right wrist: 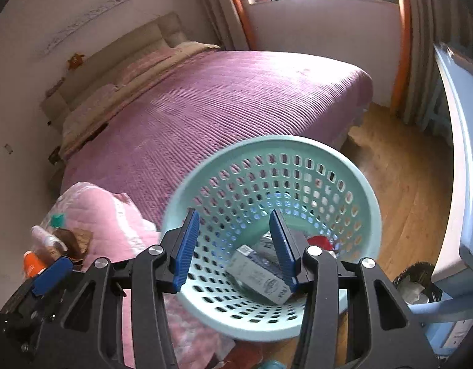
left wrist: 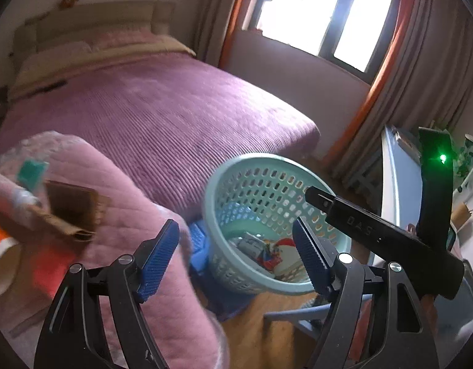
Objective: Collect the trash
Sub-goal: 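Move both open tools back toward the orange paper cup on the bed, then grasp the orange paper cup with the left tool while the right grasps the brown booklet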
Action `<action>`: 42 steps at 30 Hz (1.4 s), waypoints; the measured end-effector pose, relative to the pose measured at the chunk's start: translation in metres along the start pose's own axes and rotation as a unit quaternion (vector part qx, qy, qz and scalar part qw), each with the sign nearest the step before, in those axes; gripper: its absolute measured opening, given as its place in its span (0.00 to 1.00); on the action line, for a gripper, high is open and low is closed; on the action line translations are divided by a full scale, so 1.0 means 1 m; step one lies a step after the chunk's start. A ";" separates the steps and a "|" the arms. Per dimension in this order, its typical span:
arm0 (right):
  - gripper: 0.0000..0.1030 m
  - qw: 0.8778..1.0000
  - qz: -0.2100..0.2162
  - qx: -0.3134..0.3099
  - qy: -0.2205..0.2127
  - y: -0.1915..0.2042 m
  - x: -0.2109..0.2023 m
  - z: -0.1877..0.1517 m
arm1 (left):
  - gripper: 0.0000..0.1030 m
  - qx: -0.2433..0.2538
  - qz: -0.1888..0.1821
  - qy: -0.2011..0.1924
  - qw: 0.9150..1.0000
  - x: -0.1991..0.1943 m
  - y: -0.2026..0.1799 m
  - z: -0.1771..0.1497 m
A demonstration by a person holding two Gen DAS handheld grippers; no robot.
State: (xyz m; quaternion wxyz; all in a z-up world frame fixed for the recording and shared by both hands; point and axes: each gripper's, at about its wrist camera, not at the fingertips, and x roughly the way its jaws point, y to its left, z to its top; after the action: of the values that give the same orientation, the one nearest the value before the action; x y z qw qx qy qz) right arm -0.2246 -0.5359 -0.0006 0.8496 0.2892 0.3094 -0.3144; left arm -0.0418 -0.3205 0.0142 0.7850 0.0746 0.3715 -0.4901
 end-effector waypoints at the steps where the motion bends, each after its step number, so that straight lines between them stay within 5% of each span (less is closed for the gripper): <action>1: 0.43 1.000 0.004 -0.006 -0.004 0.007 -0.005 -0.001 | 0.72 0.000 0.003 -0.007 1.000 -0.008 0.002 0.000; 11: 0.43 0.994 0.077 -0.076 -0.016 0.084 -0.029 -0.013 | 0.74 -0.042 0.089 -0.069 0.993 -0.091 0.058 -0.012; 17: 0.44 0.979 0.129 -0.160 -0.008 0.152 -0.026 -0.033 | 0.80 -0.117 0.165 -0.085 0.976 -0.137 0.133 -0.027; 21: 0.54 0.961 0.162 -0.225 -0.013 0.194 -0.019 -0.049 | 0.80 -0.158 0.191 -0.084 0.965 -0.153 0.172 -0.035; 30: 0.63 0.934 0.158 -0.320 0.019 0.242 0.029 -0.068 | 0.79 -0.240 0.144 -0.056 0.959 -0.136 0.236 -0.048; 37: 0.65 0.927 0.158 -0.336 0.042 0.239 0.063 -0.060 | 0.79 -0.251 0.180 -0.017 0.951 -0.103 0.257 -0.046; 42: 0.72 0.923 0.175 -0.337 0.056 0.240 0.079 -0.054 | 0.79 -0.261 0.169 0.009 0.950 -0.081 0.267 -0.040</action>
State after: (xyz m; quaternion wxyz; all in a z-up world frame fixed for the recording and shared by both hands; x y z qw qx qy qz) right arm -0.0240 -0.3744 -0.0196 0.9196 0.0524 0.3888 -0.0210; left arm 0.1380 -0.1076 -0.0270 0.8450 -0.0671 0.4752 -0.2359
